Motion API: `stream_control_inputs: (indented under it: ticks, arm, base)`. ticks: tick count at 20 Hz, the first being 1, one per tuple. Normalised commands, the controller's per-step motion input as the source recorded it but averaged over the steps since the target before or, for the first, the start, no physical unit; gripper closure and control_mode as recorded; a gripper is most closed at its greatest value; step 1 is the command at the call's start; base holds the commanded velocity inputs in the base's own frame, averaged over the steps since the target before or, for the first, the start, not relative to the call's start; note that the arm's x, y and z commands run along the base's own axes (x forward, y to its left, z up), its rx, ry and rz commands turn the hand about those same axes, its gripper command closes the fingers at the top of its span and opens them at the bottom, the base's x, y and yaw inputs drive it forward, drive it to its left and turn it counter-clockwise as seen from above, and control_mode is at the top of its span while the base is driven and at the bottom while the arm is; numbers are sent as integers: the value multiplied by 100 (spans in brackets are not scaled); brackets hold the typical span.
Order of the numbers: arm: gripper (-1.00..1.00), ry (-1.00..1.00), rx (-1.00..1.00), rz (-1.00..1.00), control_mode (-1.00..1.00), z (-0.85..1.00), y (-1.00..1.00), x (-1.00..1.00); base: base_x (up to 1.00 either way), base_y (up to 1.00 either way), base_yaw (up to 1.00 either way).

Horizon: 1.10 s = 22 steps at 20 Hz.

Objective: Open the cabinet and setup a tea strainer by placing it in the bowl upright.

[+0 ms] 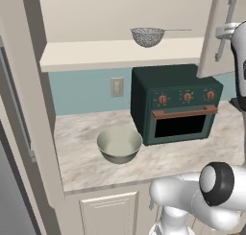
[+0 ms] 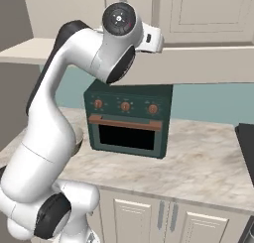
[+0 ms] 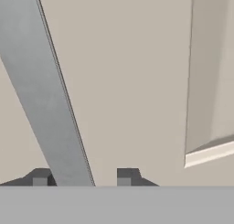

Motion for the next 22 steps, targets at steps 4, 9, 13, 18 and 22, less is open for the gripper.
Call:
stream_control_inputs:
  ticks: [4,9,13,18,22]
  arm:
    - [100,0,1,0,-100,1,-81,-100]
    - [100,0,1,0,-100,1,-86,-99]
    - [100,0,0,0,-100,1,-85,-94]
    - [100,1,0,0,-100,0,-85,-80]
    - [100,0,-6,-4,-100,0,-11,-54]
  base:
    - [0,0,0]
    - [0,0,0]
    - [0,0,0]
    - [0,0,0]
    - [0,0,0]
